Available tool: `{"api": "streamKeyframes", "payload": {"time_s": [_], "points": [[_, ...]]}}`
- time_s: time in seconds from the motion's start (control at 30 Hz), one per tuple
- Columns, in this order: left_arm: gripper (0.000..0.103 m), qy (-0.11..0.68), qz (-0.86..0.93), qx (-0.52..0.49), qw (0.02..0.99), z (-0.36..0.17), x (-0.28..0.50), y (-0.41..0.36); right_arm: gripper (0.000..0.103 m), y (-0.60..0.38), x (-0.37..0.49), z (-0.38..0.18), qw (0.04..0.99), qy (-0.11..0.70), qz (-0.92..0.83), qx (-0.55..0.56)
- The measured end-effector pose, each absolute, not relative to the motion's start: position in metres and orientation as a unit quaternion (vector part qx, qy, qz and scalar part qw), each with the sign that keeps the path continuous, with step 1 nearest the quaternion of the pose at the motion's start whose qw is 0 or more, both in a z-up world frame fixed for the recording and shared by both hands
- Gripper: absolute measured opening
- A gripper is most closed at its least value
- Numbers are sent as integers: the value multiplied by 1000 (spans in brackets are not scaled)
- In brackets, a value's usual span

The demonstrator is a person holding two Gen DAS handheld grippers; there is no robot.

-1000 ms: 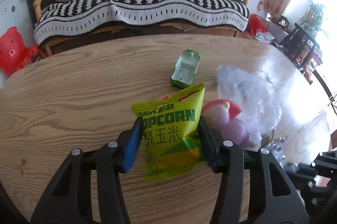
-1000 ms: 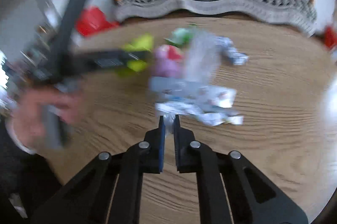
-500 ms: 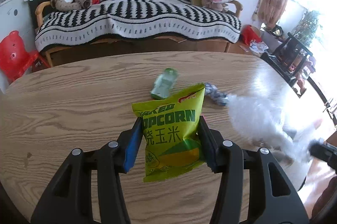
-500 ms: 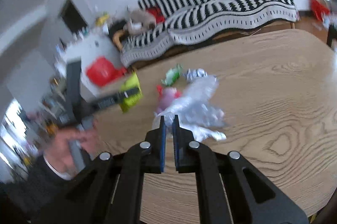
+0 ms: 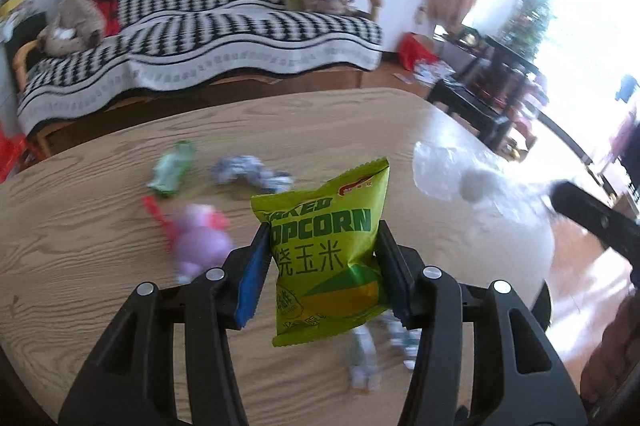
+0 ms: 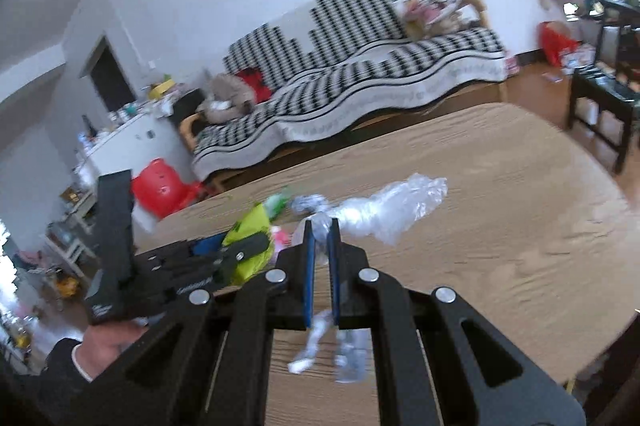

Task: Collect trash
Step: 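Carry both items to the black bin and open both tools to drop them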

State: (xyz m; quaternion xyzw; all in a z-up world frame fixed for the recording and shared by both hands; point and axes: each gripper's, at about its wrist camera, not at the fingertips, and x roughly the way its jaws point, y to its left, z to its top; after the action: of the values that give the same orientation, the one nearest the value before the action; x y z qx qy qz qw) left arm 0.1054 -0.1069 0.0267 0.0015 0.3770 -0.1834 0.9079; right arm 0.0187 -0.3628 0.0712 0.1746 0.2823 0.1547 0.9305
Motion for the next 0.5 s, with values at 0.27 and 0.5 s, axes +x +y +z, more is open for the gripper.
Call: {"api": "streamKeyframes", "payload": {"time_s": [0.27,0.5], "points": [[51,375,-271,40,886,25,70,-206,7,-460,-31,61,939,274,57,201],[51,379,-342,78,856,11,31,-300,7,-543,-85,39,931,281,-40,230]]}}
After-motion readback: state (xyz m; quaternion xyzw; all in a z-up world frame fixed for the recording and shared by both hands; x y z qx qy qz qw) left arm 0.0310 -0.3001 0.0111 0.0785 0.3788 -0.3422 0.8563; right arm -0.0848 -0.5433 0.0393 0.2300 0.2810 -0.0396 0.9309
